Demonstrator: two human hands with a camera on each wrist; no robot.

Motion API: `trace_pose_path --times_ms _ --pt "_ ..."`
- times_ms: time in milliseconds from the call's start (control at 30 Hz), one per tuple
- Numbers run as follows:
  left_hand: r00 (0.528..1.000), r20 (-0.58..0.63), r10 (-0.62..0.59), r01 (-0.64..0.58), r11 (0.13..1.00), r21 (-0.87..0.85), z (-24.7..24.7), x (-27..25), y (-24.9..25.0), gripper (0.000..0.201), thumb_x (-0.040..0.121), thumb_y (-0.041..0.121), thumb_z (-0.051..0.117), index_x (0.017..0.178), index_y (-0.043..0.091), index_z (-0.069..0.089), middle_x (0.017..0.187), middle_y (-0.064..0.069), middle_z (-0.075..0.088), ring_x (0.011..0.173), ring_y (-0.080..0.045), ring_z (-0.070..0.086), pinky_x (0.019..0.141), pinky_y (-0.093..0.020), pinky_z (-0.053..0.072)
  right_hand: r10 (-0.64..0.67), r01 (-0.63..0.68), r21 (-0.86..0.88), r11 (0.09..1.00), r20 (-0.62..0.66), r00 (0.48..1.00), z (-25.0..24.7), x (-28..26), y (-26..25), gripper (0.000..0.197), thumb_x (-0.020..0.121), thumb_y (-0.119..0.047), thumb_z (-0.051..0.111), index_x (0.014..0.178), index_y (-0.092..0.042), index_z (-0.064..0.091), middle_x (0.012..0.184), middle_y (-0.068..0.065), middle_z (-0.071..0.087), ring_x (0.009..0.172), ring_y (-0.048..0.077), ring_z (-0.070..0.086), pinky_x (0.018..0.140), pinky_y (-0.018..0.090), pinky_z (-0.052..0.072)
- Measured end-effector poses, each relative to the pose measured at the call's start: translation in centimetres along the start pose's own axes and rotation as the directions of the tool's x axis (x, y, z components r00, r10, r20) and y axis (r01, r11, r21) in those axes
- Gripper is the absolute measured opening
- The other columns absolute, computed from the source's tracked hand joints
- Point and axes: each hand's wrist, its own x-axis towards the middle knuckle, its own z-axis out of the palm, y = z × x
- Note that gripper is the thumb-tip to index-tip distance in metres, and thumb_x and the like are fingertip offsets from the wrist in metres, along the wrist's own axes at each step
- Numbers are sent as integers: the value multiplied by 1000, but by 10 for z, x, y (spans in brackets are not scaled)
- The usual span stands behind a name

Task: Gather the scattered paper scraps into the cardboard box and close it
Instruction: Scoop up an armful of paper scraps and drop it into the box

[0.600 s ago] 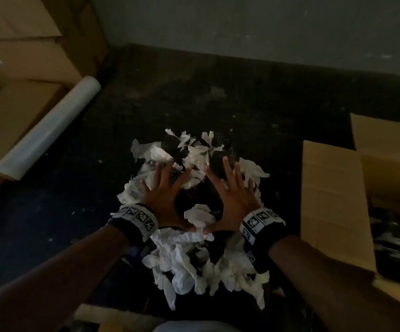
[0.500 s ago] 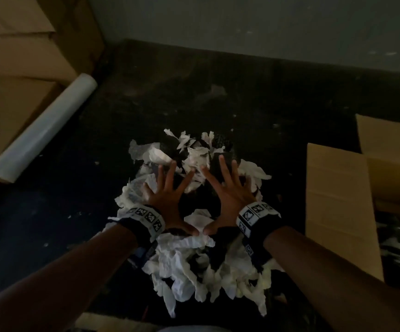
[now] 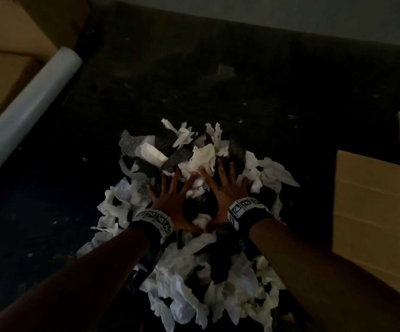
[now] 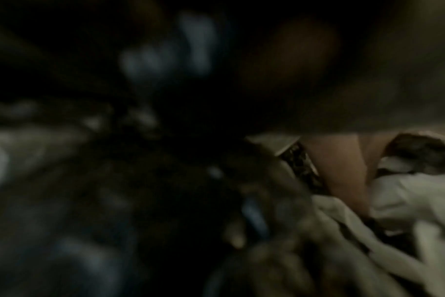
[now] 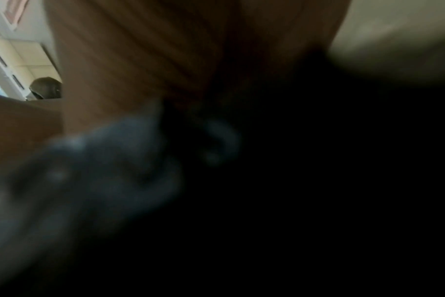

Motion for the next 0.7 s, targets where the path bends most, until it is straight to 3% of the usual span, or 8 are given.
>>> trace_pose_path --times_ms 100,233,367,500,600,700 --pt "999 -26 -25 25 1000 7 5 3 1 153 43 91 71 143 50 -37 157 0 -42 145 -41 -32 108 -81 -5 3 -3 -17 1000 -7 1000 5 4 2 159 42 -76 84 143 -47 -34 158 12 -35 141 48 -31 104 83 5" --pt "998 -61 -14 13 1000 -13 7 -2 3 151 46 87 74 149 48 -30 159 -1 -39 147 -41 -28 109 -80 -4 -11 11 -8 1000 -31 999 9 5 4 157 41 -78 83 145 -47 -31 158 12 -33 142 47 -31 104 82 5" --pt "980 -198 10 -19 999 -46 10 -14 6 148 46 88 73 152 47 -23 160 -4 -37 146 -43 -31 110 -80 6 -26 26 11 1000 -41 999 11 4 6 156 43 -78 82 147 -46 -29 158 12 -33 142 47 -31 104 82 8" --pt "940 -323 106 -105 994 21 2 -20 12 141 49 93 65 155 47 -16 158 -5 -41 144 -46 -33 105 -84 10 -31 32 8 999 -46 998 12 3 6 149 47 -82 77 149 -44 -27 159 11 -34 142 46 -32 104 82 10" --pt "942 -273 198 -163 976 144 -16 -10 14 142 47 92 67 154 50 -16 158 -4 -42 142 -51 -32 102 -87 11 -29 28 -20 999 -58 998 12 3 5 146 51 -83 74 153 -37 -20 161 12 -29 143 46 -28 106 81 10" --pt "967 -132 220 -192 962 195 -25 8 11 149 42 89 72 149 53 -26 155 4 -47 140 -53 -34 101 -87 12 -36 36 -4 999 -99 994 17 3 6 144 52 -85 71 156 -31 -14 163 12 -22 145 44 -24 108 79 10"
